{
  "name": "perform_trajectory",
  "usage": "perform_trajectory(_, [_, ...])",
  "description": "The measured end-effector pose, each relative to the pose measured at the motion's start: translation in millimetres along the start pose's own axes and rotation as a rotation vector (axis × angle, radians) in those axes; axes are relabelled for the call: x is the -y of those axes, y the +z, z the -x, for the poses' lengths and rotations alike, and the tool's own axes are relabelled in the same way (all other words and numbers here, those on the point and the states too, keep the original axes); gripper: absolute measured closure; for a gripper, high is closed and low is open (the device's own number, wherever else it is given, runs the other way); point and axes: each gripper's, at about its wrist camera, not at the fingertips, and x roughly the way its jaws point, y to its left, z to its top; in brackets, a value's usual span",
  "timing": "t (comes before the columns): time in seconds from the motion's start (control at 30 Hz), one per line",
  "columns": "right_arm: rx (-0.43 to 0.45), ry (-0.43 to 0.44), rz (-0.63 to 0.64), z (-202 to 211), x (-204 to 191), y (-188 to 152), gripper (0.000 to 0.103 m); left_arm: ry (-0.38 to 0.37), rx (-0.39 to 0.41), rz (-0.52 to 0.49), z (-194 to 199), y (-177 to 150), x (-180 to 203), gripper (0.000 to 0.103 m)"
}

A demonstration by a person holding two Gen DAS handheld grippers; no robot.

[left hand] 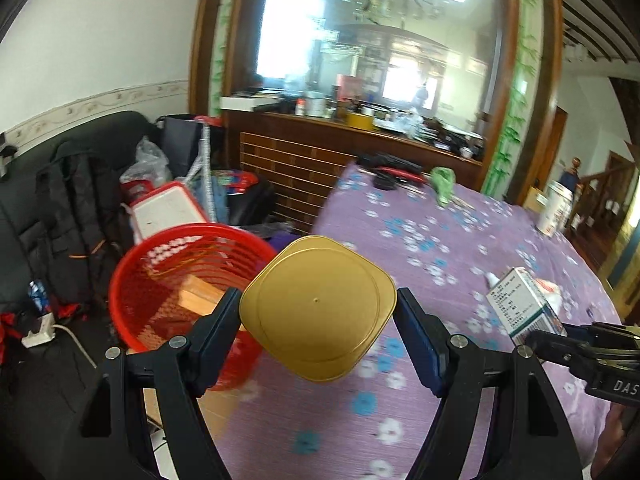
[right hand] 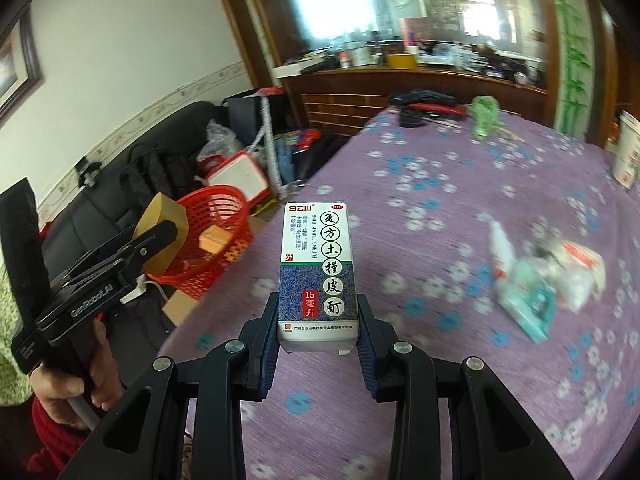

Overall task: Collect trash
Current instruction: 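Open both tools to drop the lid and medicine box into the red basket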

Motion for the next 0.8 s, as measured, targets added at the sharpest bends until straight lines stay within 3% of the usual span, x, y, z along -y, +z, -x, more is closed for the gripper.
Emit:
perform_trajectory(0.4, [-0.051, 0.105, 0.073, -56.9, -60.9, 47.0, 0.066, 0.115, -0.021, 0.086, -15.0, 12.1, -84.6, 0.028])
perform_trajectory(0.8, [-0.092, 0.173, 0.091, -119.7, -104.5, 83.6, 0.066, 0.151, -0.074, 0.107, -45.9, 9.1, -113.5, 0.028])
